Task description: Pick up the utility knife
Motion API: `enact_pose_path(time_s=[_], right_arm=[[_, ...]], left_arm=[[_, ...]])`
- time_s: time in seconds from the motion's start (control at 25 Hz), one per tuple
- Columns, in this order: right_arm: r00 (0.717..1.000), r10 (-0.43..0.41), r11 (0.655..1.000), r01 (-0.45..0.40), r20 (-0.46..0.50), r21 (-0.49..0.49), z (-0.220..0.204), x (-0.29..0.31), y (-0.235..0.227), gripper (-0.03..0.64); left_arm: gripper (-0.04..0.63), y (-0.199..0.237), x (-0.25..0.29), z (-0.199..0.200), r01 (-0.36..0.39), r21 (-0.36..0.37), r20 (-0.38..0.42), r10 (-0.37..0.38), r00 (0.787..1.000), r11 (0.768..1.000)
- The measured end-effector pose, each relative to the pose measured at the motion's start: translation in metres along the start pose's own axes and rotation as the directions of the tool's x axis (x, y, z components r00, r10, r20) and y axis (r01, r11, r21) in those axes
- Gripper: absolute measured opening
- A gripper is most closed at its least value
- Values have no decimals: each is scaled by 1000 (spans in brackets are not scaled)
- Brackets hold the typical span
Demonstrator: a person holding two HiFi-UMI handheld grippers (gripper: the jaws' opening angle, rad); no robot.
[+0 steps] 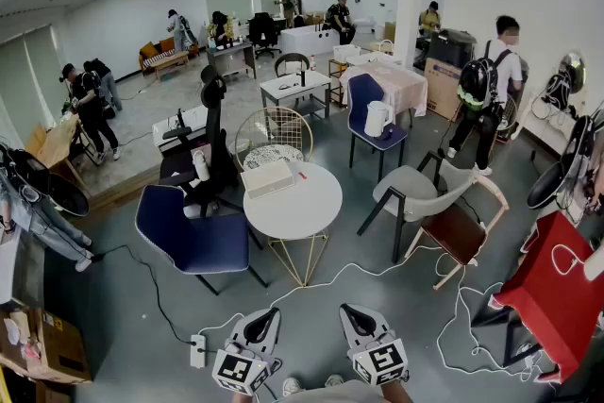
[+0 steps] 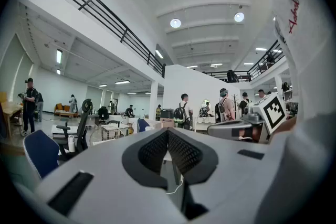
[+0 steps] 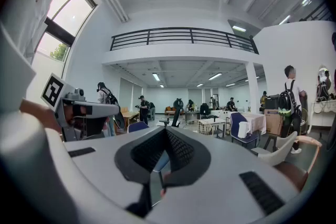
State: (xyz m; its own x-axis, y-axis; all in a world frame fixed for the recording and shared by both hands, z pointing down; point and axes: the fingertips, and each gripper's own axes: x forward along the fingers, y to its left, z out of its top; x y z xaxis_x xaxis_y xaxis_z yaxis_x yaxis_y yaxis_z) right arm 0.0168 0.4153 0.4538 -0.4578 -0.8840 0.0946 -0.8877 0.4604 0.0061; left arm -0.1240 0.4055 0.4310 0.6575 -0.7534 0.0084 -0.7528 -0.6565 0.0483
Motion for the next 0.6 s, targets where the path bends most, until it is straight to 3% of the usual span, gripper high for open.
enact_pose_path(time_s=[0.6], right_arm=[[1000, 26, 1000, -26, -5, -5, -4, -4, -14, 17]], left_arm=[[12, -17, 12, -2, -6, -10, -7, 6, 1000, 1000]])
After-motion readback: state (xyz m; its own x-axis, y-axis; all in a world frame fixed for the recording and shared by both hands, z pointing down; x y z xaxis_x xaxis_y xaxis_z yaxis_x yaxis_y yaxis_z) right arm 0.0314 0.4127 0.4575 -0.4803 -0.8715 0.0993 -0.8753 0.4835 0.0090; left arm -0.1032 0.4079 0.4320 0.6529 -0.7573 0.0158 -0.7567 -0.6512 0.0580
